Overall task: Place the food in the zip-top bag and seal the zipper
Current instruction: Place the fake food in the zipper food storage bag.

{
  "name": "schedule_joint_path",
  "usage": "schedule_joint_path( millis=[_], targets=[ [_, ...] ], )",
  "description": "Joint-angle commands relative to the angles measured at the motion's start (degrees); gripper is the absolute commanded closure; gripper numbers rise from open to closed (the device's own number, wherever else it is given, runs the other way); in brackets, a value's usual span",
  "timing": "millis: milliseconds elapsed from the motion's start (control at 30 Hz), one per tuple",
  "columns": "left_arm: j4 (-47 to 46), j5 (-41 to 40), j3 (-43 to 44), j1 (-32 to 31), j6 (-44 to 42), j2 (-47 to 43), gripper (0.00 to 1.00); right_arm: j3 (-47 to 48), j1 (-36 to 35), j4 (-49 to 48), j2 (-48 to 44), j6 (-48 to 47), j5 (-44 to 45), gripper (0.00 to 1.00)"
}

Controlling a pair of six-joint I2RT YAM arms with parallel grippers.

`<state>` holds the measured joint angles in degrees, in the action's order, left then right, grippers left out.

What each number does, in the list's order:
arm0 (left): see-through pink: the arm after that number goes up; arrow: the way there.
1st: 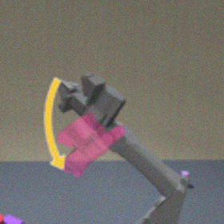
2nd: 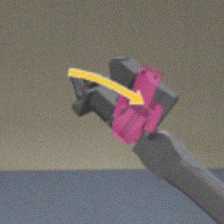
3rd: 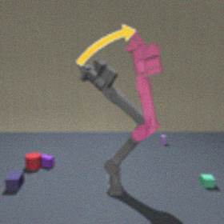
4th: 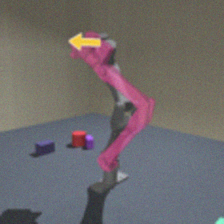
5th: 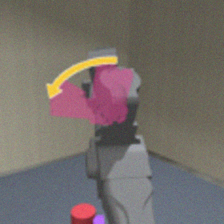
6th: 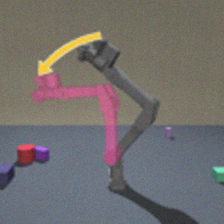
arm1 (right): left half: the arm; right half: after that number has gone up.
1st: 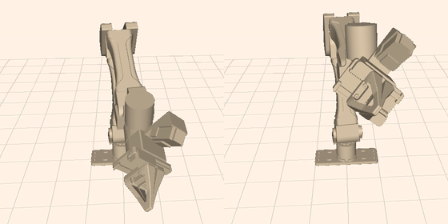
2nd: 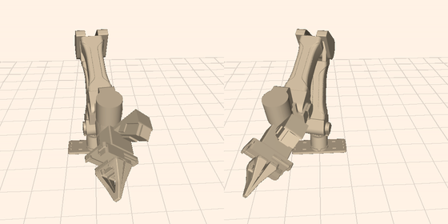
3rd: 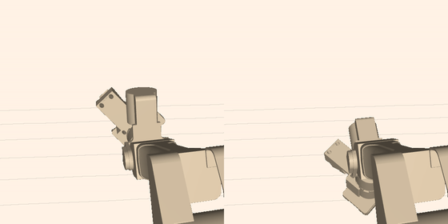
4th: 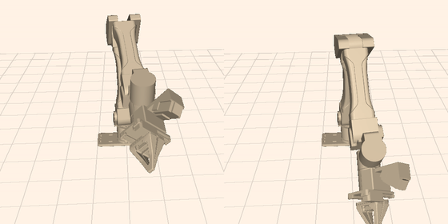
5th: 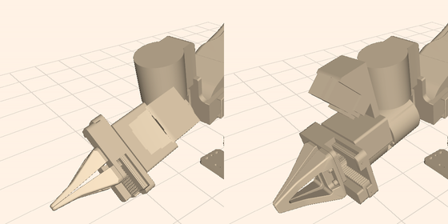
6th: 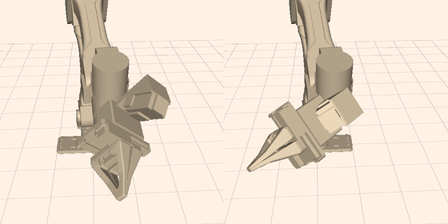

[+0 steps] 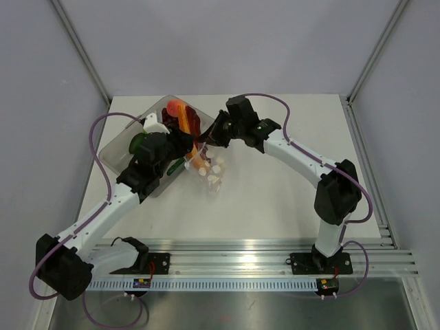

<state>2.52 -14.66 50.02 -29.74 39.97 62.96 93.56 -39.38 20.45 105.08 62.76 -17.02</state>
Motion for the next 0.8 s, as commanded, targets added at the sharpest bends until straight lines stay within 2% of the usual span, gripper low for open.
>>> schedule_joint_path(
  millis=[0,67,100,267,333,433,500,600,767],
  targets=[
    [1.50,2.35,0.51,-0.59,-4.01,-3.54,0.48,0.75,0.09,-5.76,-0.48,-0.53,1.98,1.00],
    [3.01,2.09,1.74,-0.59,-6.20,-5.39,0.36,-1.00,0.00,-8.39,-1.27,-1.23,2.08,1.00],
    [4.49,2.00,2.36,-0.59,-6.74,-6.00,0.34,-1.53,0.00,-9.54,-1.54,-1.50,1.99,1.00],
    [9.15,0.95,7.63,-0.50,-10.08,-7.94,0.32,-2.41,0.09,-14.20,-1.45,-2.91,0.58,1.00],
    [13.72,-2.91,10.88,-0.32,-10.43,-7.85,0.33,-2.94,0.18,-15.78,-1.80,-3.00,0.14,1.00],
    [20.92,-4.33,14.21,2.74,-8.16,-5.67,0.35,-5.48,0.44,-18.51,-2.85,-2.38,-1.18,1.00],
    [24.87,0.47,14.58,7.38,-6.66,-4.34,0.37,-6.54,0.70,-19.74,-3.47,-2.29,-1.44,1.00],
    [24.99,10.12,11.34,13.71,-3.85,-2.93,0.37,-8.21,0.88,-22.72,-4.61,-2.38,-1.97,1.00],
    [22.61,20.26,7.37,17.95,-2.35,-0.65,0.34,-9.10,1.05,-25.19,-5.06,-3.52,-4.33,1.00]
  ],
)
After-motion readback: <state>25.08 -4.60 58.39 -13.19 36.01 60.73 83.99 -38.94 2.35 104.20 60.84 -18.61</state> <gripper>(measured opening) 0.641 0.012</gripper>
